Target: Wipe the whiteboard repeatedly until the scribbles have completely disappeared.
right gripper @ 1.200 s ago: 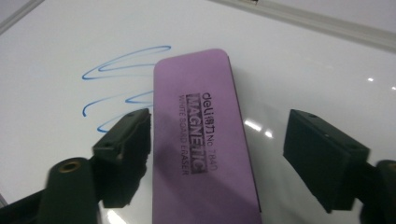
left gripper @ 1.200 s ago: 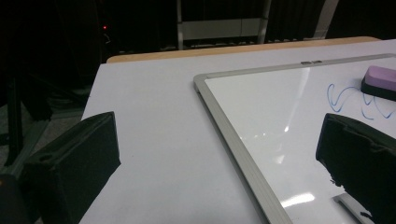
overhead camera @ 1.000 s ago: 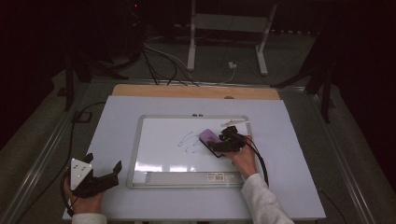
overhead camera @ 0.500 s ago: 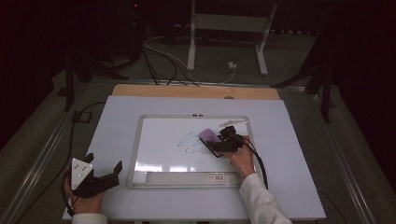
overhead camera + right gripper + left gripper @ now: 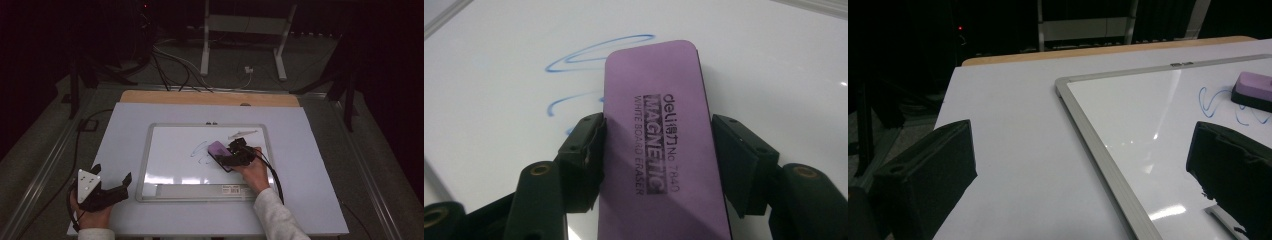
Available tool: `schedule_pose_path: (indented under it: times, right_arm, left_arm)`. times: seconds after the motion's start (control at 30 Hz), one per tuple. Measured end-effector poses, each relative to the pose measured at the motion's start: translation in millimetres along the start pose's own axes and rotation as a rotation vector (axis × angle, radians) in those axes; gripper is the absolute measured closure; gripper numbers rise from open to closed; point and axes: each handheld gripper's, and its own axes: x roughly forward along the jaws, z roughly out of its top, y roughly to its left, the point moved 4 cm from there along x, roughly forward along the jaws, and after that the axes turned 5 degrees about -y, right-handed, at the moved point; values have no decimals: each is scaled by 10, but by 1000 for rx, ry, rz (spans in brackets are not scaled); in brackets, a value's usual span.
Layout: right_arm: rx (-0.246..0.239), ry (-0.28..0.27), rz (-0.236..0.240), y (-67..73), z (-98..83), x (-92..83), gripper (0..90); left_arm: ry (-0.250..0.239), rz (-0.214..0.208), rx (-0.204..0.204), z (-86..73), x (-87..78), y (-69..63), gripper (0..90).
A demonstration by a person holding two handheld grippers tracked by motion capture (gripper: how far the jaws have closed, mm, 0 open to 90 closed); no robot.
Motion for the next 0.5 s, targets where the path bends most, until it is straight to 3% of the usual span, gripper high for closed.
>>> schedule_pose_path:
  times: [0.5]
  right_arm:
    - [-88,19,106,314,-7,84,410]
  left_arm:
    - [0,0,1,0,-3,5,4]
